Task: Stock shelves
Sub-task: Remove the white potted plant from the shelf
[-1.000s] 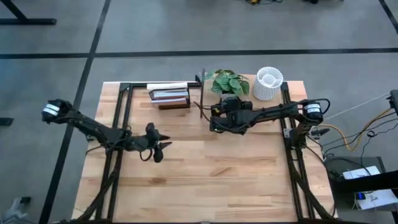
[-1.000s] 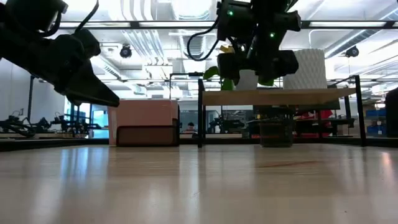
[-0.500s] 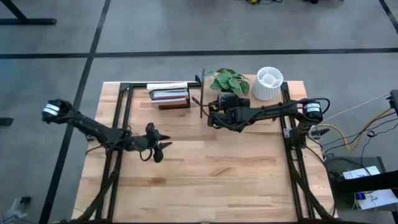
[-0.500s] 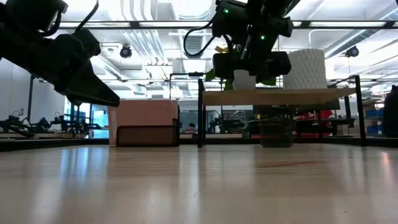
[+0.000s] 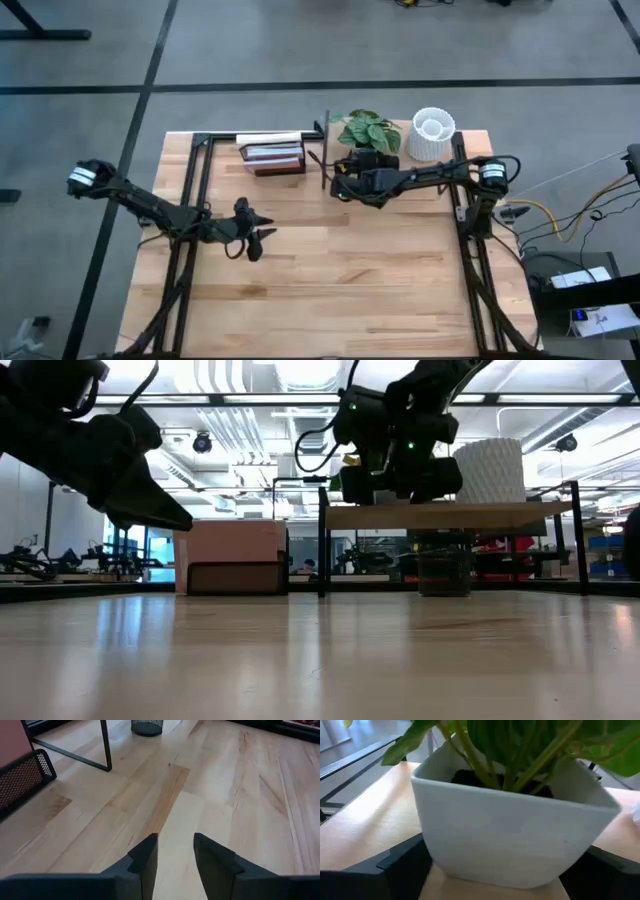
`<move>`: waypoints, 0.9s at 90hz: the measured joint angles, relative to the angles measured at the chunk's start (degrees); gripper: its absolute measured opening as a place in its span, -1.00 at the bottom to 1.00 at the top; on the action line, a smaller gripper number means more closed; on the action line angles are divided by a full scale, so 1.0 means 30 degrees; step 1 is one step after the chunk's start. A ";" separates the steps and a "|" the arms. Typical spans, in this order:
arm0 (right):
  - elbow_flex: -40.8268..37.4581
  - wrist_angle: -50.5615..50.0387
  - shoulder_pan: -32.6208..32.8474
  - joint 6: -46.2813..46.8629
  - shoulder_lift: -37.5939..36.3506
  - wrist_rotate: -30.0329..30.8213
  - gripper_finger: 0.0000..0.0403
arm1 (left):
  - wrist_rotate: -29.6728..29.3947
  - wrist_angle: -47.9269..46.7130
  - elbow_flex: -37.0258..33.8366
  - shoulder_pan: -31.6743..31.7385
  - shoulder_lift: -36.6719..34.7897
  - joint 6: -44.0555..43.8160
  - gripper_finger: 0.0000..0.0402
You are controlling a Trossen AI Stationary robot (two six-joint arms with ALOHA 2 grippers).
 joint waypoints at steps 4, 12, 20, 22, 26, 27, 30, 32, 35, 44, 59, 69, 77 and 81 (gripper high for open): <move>0.0000 -0.0045 -0.0027 -0.0065 0.0000 0.0126 0.76 | 0.0000 -0.0017 0.0000 -0.0001 0.0000 0.0000 -0.47; 0.0030 -0.0090 -0.0111 -0.0326 -0.0051 0.0191 0.76 | 0.0000 -0.0017 0.0000 0.0004 0.0000 0.0000 -0.49; 0.0044 -0.0088 -0.0175 -0.0260 -0.0051 0.0196 0.76 | 0.0000 -0.0010 0.0000 -0.0003 0.0000 0.0000 -0.49; 0.0044 -0.0082 -0.0182 -0.0239 -0.0051 0.0190 0.76 | 0.0000 -0.0010 0.0000 -0.0003 0.0000 0.0000 -0.49; 0.0044 -0.0066 -0.0238 -0.0184 -0.0051 0.0190 0.74 | 0.0000 -0.0009 0.0000 -0.0003 0.0000 0.0000 -0.48; 0.0044 -0.0055 -0.0252 -0.0189 -0.0048 0.0185 0.74 | 0.0000 -0.0005 0.0000 0.0002 0.0000 0.0000 -0.48; 0.0044 -0.0045 -0.0303 -0.0176 -0.0044 0.0201 0.72 | 0.0000 -0.0007 -0.0003 0.0000 0.0000 0.0000 -0.47; 0.0044 -0.0045 -0.0356 -0.0174 -0.0039 0.0200 0.70 | 0.0000 -0.0010 0.0000 -0.0003 0.0000 0.0000 -0.46; 0.0044 -0.0050 -0.0409 -0.0172 -0.0036 0.0190 0.67 | 0.0000 -0.0010 0.0000 -0.0003 0.0000 0.0000 -0.46; 0.0044 -0.0047 -0.0458 -0.0171 -0.0029 0.0154 0.54 | 0.0000 -0.0010 0.0000 -0.0001 0.0000 0.0000 -0.43; 0.0044 -0.0035 -0.0444 -0.0357 -0.0029 0.0103 0.36 | 0.0000 -0.0010 0.0000 0.0004 0.0000 0.0000 -0.38; 0.0044 -0.0045 -0.0430 -0.0404 -0.0029 0.0103 0.35 | 0.0000 -0.0010 0.0000 -0.0003 0.0000 0.0000 -0.36; 0.0044 -0.0053 -0.0386 -0.0583 -0.0029 0.0110 0.42 | 0.0000 -0.0010 0.0000 0.0004 0.0000 0.0000 -0.37; 0.0044 -0.0085 -0.0363 -0.0762 -0.0089 0.0078 0.46 | 0.0000 -0.0010 0.0000 0.0001 0.0000 0.0000 -0.38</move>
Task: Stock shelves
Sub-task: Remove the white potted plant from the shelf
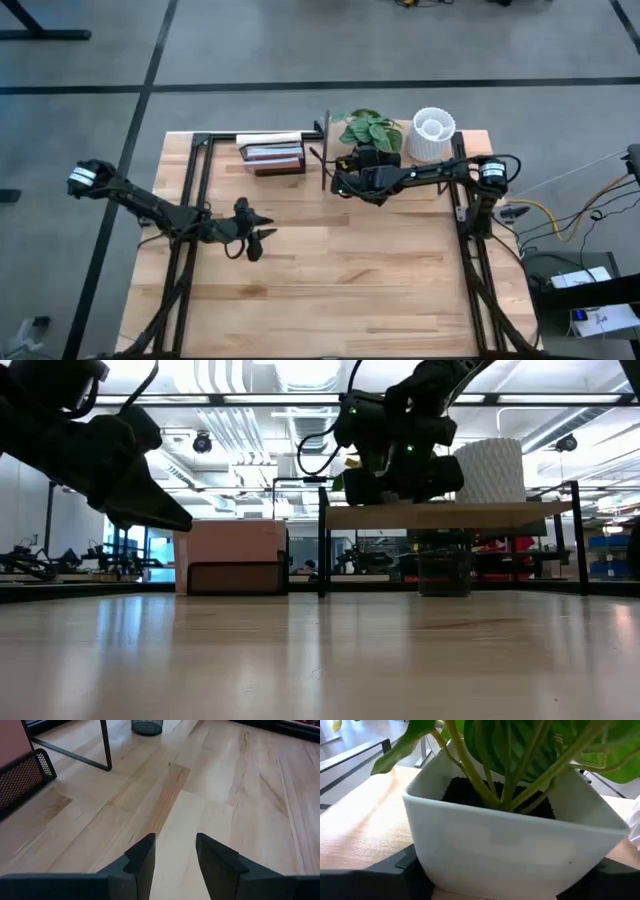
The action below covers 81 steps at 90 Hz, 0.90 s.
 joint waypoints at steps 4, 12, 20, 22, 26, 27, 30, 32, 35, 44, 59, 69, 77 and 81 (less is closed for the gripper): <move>0.0000 -0.0017 0.0025 -0.0163 -0.0026 -0.0080 0.47 | 0.0000 0.0000 0.0000 -0.0001 0.0000 0.0000 -0.39; 0.0114 -0.0339 0.0173 -0.0417 -0.0110 -0.0187 0.44 | 0.0000 0.0000 -0.0006 0.0002 0.0000 0.0000 -0.41; 0.0277 -0.0862 0.0363 -0.0863 -0.0194 -0.0335 0.35 | 0.0000 0.0000 0.0000 -0.0004 0.0000 0.0000 -0.44; 0.0332 -0.0925 0.0425 -0.0963 -0.0203 -0.0349 0.33 | 0.0000 0.0000 0.0000 0.0001 0.0000 0.0000 -0.44; 0.0441 -0.1076 0.0558 -0.1115 -0.0259 -0.0390 0.32 | 0.0000 0.0000 0.0000 -0.0005 0.0000 0.0000 -0.45; 0.0471 -0.1129 0.0589 -0.1166 -0.0282 -0.0390 0.32 | 0.0000 0.0000 0.0000 -0.0001 0.0000 0.0000 -0.46; 0.0592 -0.1355 0.0693 -0.1340 -0.0347 -0.0381 0.32 | 0.0000 -0.0002 -0.0001 0.0000 0.0000 0.0000 -0.46; 0.0689 -0.1516 0.0772 -0.1416 -0.0386 -0.0361 0.32 | 0.0000 -0.0007 -0.0002 -0.0005 0.0000 0.0000 -0.47; 0.0845 -0.1723 0.0885 -0.1497 -0.0449 -0.0313 0.32 | 0.0000 -0.0004 0.0000 -0.0005 0.0000 -0.0003 -0.47; 0.1125 -0.2331 0.1298 -0.1740 -0.0643 -0.0132 0.32 | 0.0000 0.0000 0.0000 -0.0004 0.0000 0.0000 -0.49; 0.1602 -0.3361 0.2261 -0.1860 -0.1518 0.0548 0.39 | 0.0002 0.0004 0.0000 0.0003 0.0000 -0.0007 -0.47; 0.1815 -0.3926 0.3156 -0.2471 -0.2166 0.0813 0.35 | 0.0007 0.0011 -0.0003 -0.0002 0.0000 -0.0041 -0.44; 0.2042 -0.3794 0.4025 -0.3375 -0.2698 0.0812 0.32 | 0.0007 0.0044 0.0000 0.0003 0.0000 -0.0297 -0.42; 0.2128 -0.3901 0.4488 -0.3766 -0.2901 0.0857 0.32 | 0.0007 0.0038 -0.0001 -0.0005 0.0000 -0.0337 -0.40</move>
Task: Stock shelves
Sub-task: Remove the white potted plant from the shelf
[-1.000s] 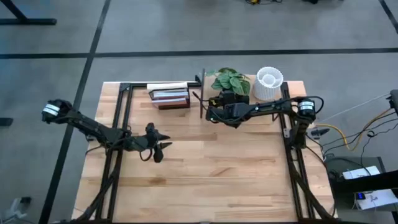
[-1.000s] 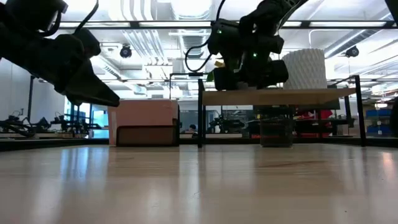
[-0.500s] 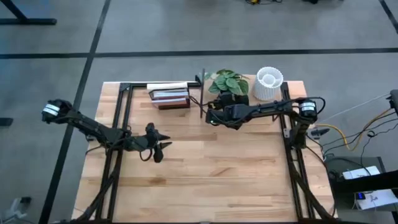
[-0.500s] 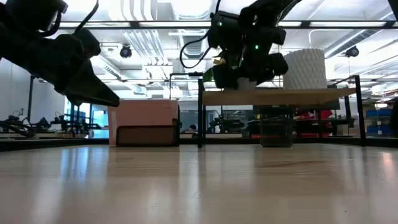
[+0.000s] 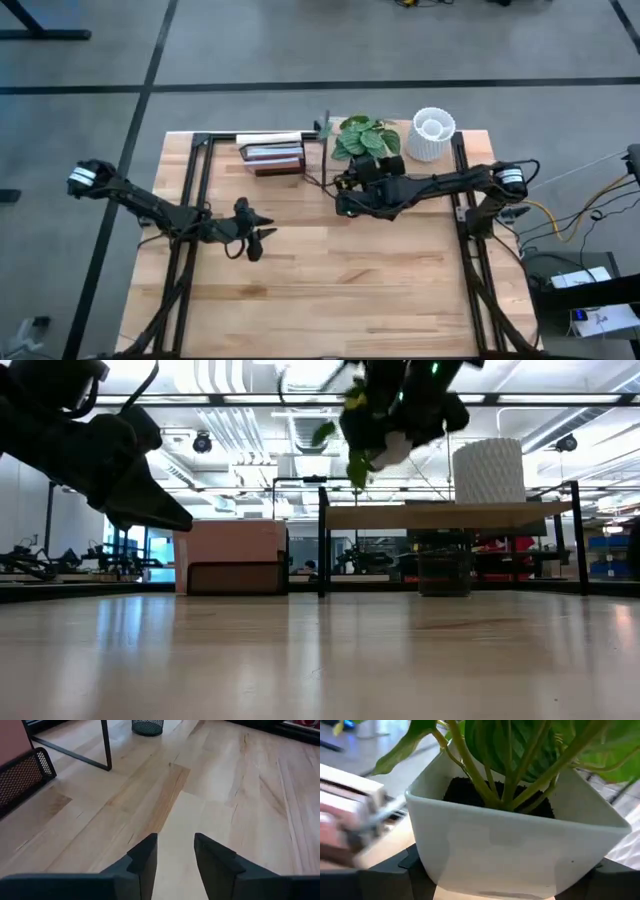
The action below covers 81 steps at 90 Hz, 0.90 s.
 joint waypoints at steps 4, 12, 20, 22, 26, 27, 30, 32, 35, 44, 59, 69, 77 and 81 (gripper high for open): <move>0.0139 0.0113 0.0462 -0.0341 -0.0166 0.0064 0.32 | 0.0000 0.0008 -0.0001 0.0006 0.0000 -0.0006 -0.39; 0.0149 -0.0007 0.1419 -0.1162 -0.0296 0.0001 0.34 | 0.0000 0.0018 0.0001 0.0005 0.0000 -0.0018 -0.37; 0.0204 0.0023 0.2277 -0.1271 -0.0308 -0.0045 0.36 | 0.0003 0.0018 -0.0003 0.0005 0.0000 -0.0025 -0.36; 0.0204 0.0023 0.2475 -0.1280 -0.0318 -0.0054 0.37 | 0.0000 0.0020 0.0001 0.0001 0.0000 -0.0028 -0.36; 0.0204 0.0066 0.2855 -0.1299 -0.0318 -0.0122 0.36 | 0.0003 0.0013 0.0001 0.0000 0.0000 -0.0152 -0.37; 0.0204 0.0063 0.2947 -0.1302 -0.0318 -0.0150 0.36 | 0.0007 0.0013 0.0001 0.0000 0.0001 -0.0193 -0.37; 0.0204 0.0044 0.3225 -0.1293 -0.0318 -0.0204 0.35 | 0.0007 0.0013 0.0001 0.0007 0.0007 -0.0210 -0.37; 0.0204 0.0057 0.3399 -0.1272 -0.0318 -0.0198 0.34 | 0.0000 0.0032 0.0001 0.0007 0.0007 -0.0226 -0.38; 0.0204 0.0104 0.3677 -0.1231 -0.0318 -0.0198 0.33 | 0.0000 0.0087 -0.0006 0.0007 0.0007 -0.0232 -0.39; 0.0211 0.0319 0.4517 -0.0919 -0.0318 -0.0183 0.33 | 0.0002 0.0120 0.0001 0.0002 0.0002 -0.0232 -0.41; 0.0204 0.0318 0.5964 -0.0280 -0.0318 -0.0198 0.35 | 0.0001 0.0180 0.0001 0.0000 0.0007 -0.0239 -0.46; 0.0204 0.0339 0.6970 0.0384 -0.0318 -0.0198 0.33 | 0.0000 0.0173 -0.0006 0.0000 0.0002 -0.0239 -0.48; 0.0204 0.0506 0.7785 0.0811 -0.0245 -0.0199 0.33 | 0.0004 0.0173 -0.0004 0.0001 0.0004 -0.0239 -0.49; 0.0204 0.0635 0.8200 0.0963 -0.0132 -0.0273 0.35 | 0.0000 0.0181 -0.0006 0.0007 0.0007 -0.0239 -0.49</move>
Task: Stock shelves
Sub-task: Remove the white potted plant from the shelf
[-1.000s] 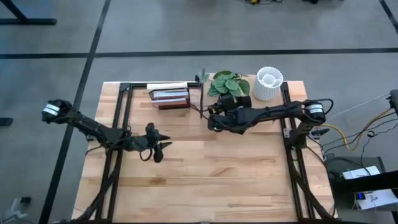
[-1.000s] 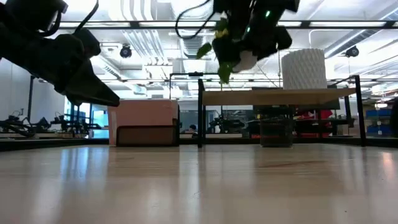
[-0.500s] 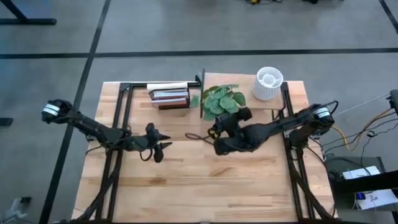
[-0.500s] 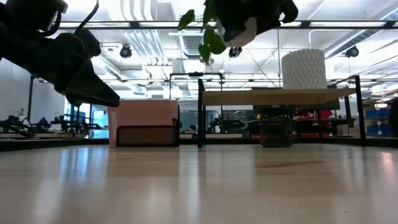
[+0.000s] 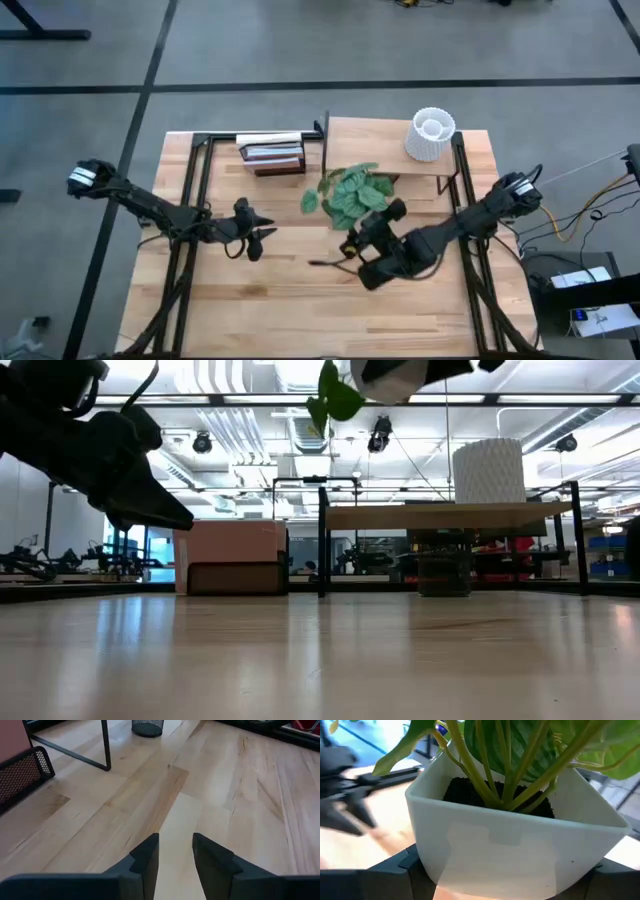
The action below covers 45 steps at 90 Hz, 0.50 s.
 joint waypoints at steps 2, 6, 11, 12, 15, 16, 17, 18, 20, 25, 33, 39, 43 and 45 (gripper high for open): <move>0.0000 0.0089 0.0201 0.0086 0.0085 -0.0151 0.35 | 0.0002 0.0000 0.0000 -0.0002 0.0000 0.0000 -0.49; 0.0000 0.0567 0.0553 0.0236 0.0350 -0.0460 0.36 | 0.0001 -0.0001 0.0001 -0.0001 0.0000 0.0000 -0.48; 0.0003 0.1300 0.1026 0.0327 0.0799 -0.0717 0.36 | 0.0001 0.0037 0.0000 -0.0007 -0.0007 0.0000 -0.47; 0.0001 0.1431 0.1117 0.0323 0.0892 -0.0783 0.35 | 0.0000 0.0036 0.0000 -0.0007 -0.0003 0.0000 -0.47; 0.0000 0.1915 0.1400 0.0305 0.1173 -0.0954 0.35 | 0.0000 0.0042 0.0000 0.0000 -0.0002 0.0000 -0.46; 0.0000 0.2097 0.1495 0.0289 0.1282 -0.0990 0.34 | 0.0000 0.0044 0.0000 0.0000 0.0000 0.0001 -0.46; 0.0000 0.2296 0.1592 0.0265 0.1403 -0.1010 0.34 | 0.0000 0.0044 0.0000 0.0000 0.0000 0.0005 -0.46; 0.0000 0.2503 0.1689 0.0242 0.1509 -0.1037 0.34 | 0.0000 0.0042 0.0000 0.0000 0.0000 0.0005 -0.45; 0.0000 0.2919 0.1889 0.0221 0.1732 -0.1073 0.33 | 0.0000 0.0041 0.0000 -0.0004 -0.0004 0.0000 -0.45; 0.0000 0.3830 0.2373 0.0234 0.2247 -0.1142 0.33 | 0.0005 0.0039 0.0000 -0.0002 -0.0007 0.0000 -0.43; 0.0000 0.5233 0.3071 0.0435 0.3064 -0.1438 0.35 | 0.0000 0.0040 0.0000 -0.0005 0.0000 0.0000 -0.40; 0.0000 0.6095 0.3494 0.0817 0.3738 -0.1511 0.35 | 0.0000 0.0036 0.0000 -0.0007 -0.0007 0.0000 -0.38; 0.0000 0.6491 0.3727 0.1025 0.4145 -0.1773 0.35 | 0.0000 0.0036 0.0000 0.0000 -0.0006 0.0000 -0.37; -0.0002 0.6685 0.3814 0.1144 0.4368 -0.1907 0.34 | 0.0000 0.0036 0.0000 0.0000 -0.0001 0.0000 -0.37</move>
